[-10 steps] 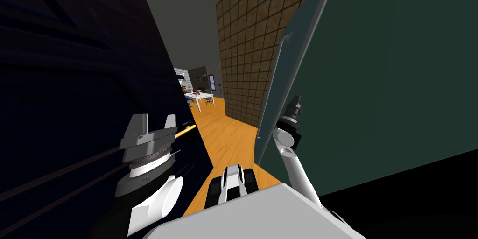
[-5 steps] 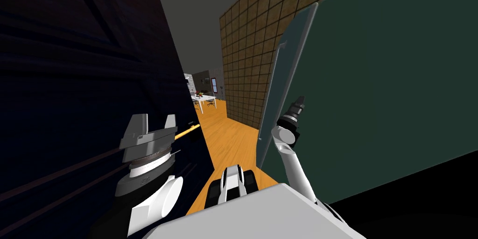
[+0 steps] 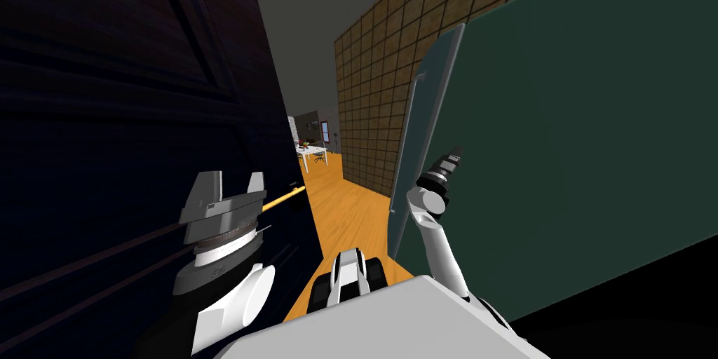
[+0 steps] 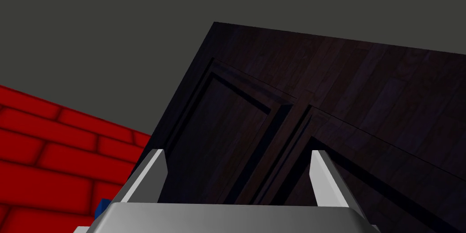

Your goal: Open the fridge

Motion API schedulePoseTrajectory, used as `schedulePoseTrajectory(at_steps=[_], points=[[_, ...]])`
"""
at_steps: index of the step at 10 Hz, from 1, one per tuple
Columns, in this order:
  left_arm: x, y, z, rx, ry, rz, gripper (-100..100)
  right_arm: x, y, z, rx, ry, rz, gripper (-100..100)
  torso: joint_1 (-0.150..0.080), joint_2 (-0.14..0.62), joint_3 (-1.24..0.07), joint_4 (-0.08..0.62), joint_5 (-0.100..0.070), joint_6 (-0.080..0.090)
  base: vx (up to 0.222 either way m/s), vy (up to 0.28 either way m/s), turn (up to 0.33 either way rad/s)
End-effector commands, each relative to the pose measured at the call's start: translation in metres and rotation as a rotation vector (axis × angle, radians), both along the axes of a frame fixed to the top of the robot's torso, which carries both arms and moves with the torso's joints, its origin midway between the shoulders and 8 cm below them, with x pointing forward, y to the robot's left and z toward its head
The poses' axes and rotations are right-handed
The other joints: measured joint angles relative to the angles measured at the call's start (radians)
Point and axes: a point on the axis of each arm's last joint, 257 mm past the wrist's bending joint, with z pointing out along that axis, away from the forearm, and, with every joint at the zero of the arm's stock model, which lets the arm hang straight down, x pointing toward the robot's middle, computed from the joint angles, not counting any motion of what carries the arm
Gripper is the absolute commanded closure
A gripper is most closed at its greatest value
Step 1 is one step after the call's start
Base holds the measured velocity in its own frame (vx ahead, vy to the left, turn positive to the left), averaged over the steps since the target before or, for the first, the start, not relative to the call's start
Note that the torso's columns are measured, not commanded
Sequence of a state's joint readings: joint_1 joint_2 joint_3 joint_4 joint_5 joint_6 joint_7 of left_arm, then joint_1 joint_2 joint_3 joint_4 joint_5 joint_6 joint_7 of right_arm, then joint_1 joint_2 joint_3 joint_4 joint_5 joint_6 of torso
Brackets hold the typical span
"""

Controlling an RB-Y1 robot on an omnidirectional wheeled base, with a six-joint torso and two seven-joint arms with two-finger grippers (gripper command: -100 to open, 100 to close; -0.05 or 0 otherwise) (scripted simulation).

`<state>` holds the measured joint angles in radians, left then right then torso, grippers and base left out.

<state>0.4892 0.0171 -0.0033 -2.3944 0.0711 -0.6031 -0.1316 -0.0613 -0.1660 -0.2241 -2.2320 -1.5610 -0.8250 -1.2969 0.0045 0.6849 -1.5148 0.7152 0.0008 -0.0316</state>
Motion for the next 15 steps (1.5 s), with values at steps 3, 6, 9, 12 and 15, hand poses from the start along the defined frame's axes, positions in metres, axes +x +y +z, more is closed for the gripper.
schedulePoseTrajectory(at_steps=[3, 6, 9, 12, 15], points=[[0.0, 0.0, 0.0, 0.0, 0.0, 0.0, 0, 0.022, 0.006, -0.019, 0.128, -0.068, 0.124, -100, 0.0, 0.0, -0.001, 0.001, 0.001, 0.0, 0.009, 0.012, 0.043], [0.0, 0.0, 0.0, 0.0, 0.0, 0.0, 0, 0.026, 0.005, -0.027, 0.186, -0.099, 0.152, -100, 0.001, -0.003, -0.004, 0.001, 0.003, -0.002, 0.023, 0.002, 0.052], [0.0, 0.0, 0.0, 0.0, 0.0, 0.0, 0, 0.029, 0.004, -0.036, 0.242, -0.127, 0.176, -100, 0.002, -0.002, -0.004, 0.002, 0.005, -0.002, 0.011, 0.006, 0.049], [0.0, 0.0, 0.0, 0.0, 0.0, 0.0, 0, 0.032, 0.005, -0.045, 0.295, -0.15, 0.196, -100, 0.001, -0.002, -0.002, 0.001, 0.003, 0.0, 0.005, -0.004, 0.006], [0.0, 0.0, 0.0, 0.0, 0.0, 0.0, 0, 0.035, 0.006, -0.054, 0.342, -0.169, 0.211, -100, -0.003, -0.002, -0.001, -0.001, -0.002, 0.001, 0.005, 0.001, 0.056]])
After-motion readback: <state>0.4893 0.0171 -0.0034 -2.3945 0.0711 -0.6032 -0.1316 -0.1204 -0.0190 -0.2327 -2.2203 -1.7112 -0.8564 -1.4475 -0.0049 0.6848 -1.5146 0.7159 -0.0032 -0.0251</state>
